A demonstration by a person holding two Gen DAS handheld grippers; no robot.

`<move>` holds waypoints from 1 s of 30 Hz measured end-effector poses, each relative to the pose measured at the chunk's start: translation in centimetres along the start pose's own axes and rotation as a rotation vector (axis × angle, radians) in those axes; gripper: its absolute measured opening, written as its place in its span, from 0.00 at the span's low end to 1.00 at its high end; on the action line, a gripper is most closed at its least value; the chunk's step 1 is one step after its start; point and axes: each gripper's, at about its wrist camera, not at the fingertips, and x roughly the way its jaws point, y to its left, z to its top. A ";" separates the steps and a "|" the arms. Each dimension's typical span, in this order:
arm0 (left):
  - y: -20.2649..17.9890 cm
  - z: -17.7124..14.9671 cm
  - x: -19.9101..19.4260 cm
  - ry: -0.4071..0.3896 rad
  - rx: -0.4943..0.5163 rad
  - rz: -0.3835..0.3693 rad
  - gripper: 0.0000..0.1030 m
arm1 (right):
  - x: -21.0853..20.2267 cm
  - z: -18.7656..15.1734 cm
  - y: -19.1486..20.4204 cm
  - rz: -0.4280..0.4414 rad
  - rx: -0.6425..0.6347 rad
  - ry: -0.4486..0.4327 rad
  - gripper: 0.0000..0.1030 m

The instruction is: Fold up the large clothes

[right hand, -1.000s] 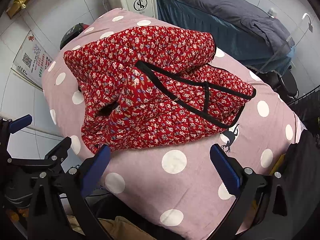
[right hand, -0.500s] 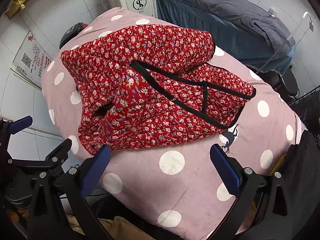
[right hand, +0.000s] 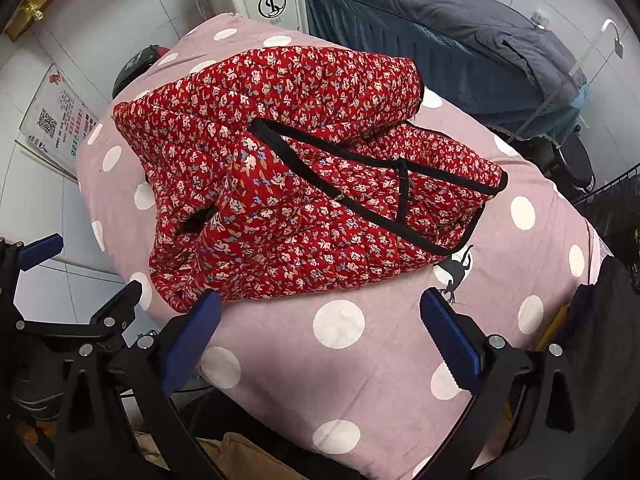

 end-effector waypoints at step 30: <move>2.5 0.7 1.1 -0.010 -0.100 -0.109 0.94 | -0.3 1.0 -1.2 0.093 0.010 -0.069 0.95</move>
